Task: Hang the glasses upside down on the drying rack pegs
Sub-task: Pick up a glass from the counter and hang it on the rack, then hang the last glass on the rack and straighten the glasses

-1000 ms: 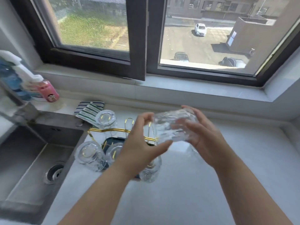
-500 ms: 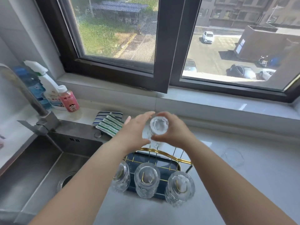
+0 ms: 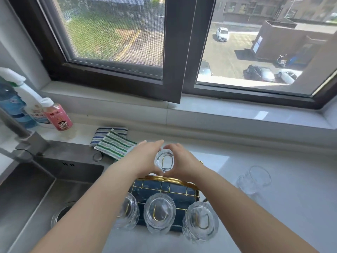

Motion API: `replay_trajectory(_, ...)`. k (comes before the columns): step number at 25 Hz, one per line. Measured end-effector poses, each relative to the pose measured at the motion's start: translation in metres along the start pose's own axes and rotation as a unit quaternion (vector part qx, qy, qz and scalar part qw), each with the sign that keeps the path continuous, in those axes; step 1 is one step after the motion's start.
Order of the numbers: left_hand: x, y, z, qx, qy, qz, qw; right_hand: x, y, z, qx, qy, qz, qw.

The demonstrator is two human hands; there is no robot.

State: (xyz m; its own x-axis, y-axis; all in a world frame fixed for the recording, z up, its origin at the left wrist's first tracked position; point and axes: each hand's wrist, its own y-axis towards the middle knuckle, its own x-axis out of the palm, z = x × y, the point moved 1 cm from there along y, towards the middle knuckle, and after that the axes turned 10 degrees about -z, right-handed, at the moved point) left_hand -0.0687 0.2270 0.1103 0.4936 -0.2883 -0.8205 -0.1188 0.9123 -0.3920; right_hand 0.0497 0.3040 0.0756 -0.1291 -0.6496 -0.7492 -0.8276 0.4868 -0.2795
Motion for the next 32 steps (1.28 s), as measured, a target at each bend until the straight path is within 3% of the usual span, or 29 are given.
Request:
replay_trajectory(6,-0.007,-0.009,0.015,-0.013,0.049,0.026,0.998,-0.018,-0.018,-0.005,-0.011,-0.019,0.007,1.0)
replay_trajectory(11,0.005,-0.019,0.095,0.1,-0.05,0.134,0.985,-0.051,-0.101,0.053,0.001,0.13,0.205,0.97)
replay_trajectory(14,0.048,-0.011,0.175,0.171,-0.082,0.057,0.98,-0.044,-0.159,0.113,0.083,0.201,0.27,0.938)
replay_trajectory(16,0.085,0.008,0.219,0.155,-0.104,0.009,0.982,-0.036,-0.188,0.151,0.129,0.242,0.291,0.916)
replay_trajectory(18,0.119,0.033,0.244,0.104,-0.13,0.01,0.986,-0.032,-0.205,0.18,0.16,0.258,0.303,0.903)
replay_trajectory(24,0.177,0.096,0.251,-0.031,-0.254,0.048,0.965,-0.033,-0.204,0.242,0.179,0.273,0.24,0.914)
replay_trajectory(29,0.191,0.138,0.239,-0.039,-0.326,0.051,0.943,-0.028,-0.172,0.274,0.174,0.275,0.125,0.937)
replay_trajectory(32,0.194,0.146,0.24,-0.033,-0.329,0.061,0.942,-0.027,-0.158,0.275,0.133,0.321,0.109,0.931)
